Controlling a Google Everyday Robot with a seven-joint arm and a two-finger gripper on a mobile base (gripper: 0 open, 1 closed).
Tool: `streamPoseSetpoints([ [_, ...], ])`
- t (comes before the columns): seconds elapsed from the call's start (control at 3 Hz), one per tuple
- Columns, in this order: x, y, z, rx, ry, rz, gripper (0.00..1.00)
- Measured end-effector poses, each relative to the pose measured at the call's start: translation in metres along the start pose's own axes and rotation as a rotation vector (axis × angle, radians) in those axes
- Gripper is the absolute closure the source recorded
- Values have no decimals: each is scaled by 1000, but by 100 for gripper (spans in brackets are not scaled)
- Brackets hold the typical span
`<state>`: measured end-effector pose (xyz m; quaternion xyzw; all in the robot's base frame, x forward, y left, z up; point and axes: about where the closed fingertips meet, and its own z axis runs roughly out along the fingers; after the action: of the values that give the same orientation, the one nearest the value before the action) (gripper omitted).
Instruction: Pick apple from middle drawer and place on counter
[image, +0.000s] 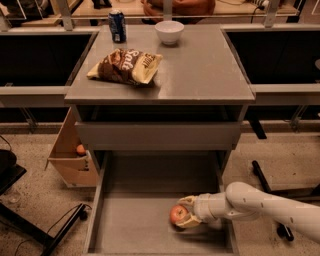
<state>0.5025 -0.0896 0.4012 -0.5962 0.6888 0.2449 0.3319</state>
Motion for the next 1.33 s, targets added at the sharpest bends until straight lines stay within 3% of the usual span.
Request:
streamPoseSetpoints([
  [0.33,-3,11,10,-44,14,-7,71],
  [0.67,-3,11,11,-44,14,-7,60],
  [1.33,-3,11,11,-44,14,-7,13],
])
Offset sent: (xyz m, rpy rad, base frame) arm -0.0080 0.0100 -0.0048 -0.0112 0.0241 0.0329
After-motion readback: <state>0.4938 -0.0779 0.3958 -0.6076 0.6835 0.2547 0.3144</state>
